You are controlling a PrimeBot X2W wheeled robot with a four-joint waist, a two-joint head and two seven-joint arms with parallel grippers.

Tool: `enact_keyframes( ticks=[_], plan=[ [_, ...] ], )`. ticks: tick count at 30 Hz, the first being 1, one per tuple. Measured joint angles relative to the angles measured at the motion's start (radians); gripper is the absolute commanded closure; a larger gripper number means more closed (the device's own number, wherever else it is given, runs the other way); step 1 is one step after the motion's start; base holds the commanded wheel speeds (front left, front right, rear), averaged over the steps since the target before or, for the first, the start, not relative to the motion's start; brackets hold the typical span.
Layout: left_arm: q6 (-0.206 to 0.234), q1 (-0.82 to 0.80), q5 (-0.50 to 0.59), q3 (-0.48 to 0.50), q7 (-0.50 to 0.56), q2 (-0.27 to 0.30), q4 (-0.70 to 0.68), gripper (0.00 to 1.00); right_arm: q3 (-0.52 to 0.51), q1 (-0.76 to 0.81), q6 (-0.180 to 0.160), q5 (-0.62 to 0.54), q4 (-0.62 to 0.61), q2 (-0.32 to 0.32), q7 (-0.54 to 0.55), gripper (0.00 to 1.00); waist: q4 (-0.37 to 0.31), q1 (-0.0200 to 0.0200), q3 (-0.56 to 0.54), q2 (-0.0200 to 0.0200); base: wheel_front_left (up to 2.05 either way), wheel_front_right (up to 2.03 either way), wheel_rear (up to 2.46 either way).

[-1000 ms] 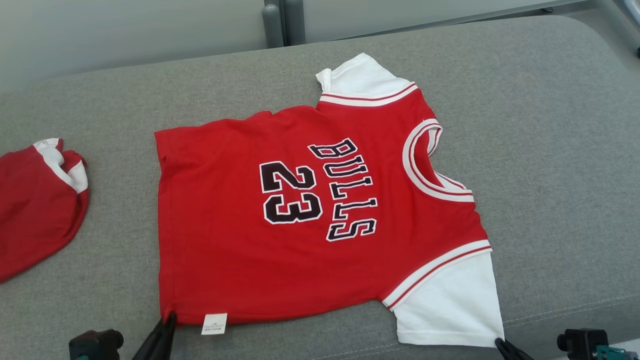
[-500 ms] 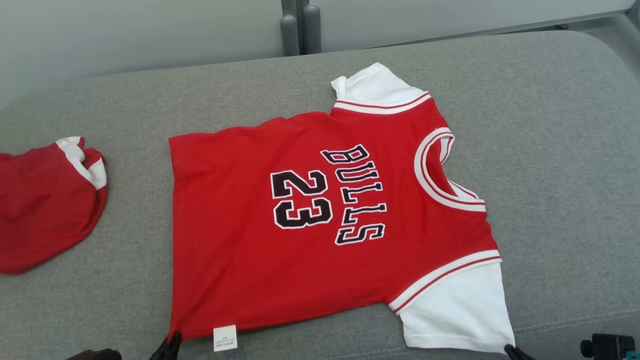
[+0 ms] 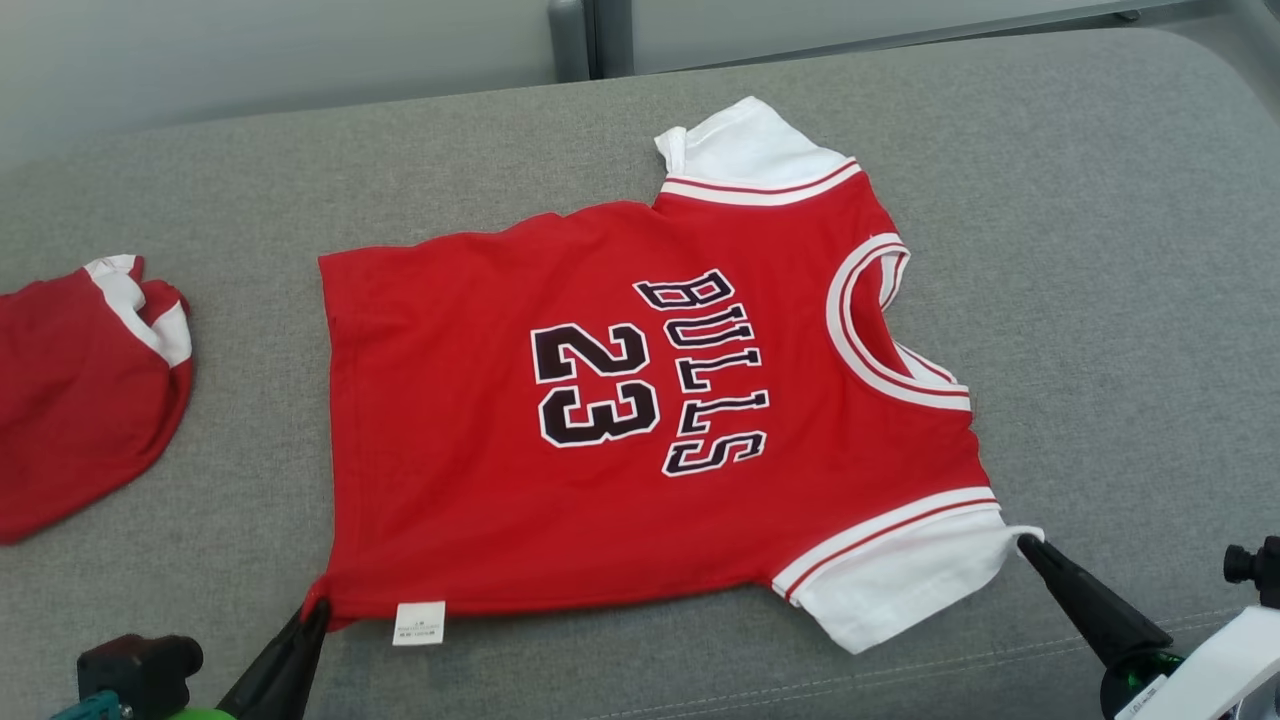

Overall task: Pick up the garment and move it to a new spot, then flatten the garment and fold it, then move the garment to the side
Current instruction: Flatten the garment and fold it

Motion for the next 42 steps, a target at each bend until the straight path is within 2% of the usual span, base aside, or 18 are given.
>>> enact_keyframes(
  ticks=[9, 20, 25, 42],
  plan=[
    [0.0, -0.053, -0.009, 0.018, 0.053, 0.037, -0.046, 1.0, -0.076, -0.043, 0.0, 0.046, -0.059, -0.056, 0.035, 1.0, -0.006, 0.0, 0.055, 0.0, 0.0, 0.0, 0.0],
    [0.0, -0.069, -0.035, 0.008, 0.104, 0.039, -0.05, 1.0, -0.113, -0.08, -0.002, 0.083, -0.112, -0.092, 0.077, 1.0, 0.001, 0.0, 0.081, 0.0, 0.0, 0.0, 0.0],
    [-0.001, -0.098, -0.04, -0.007, 0.145, 0.061, -0.052, 1.0, -0.119, -0.1, -0.011, 0.082, -0.129, -0.115, 0.097, 1.0, 0.009, 0.0, 0.089, 0.0, 0.0, 0.0, 0.0],
    [-0.011, -0.275, -0.055, -0.014, 0.215, 0.071, -0.072, 1.0, -0.13, -0.273, -0.055, 0.079, -0.146, -0.101, 0.118, 1.0, 0.022, 0.0, 0.2, 0.0, 0.0, 0.0, 0.0]
  ],
)
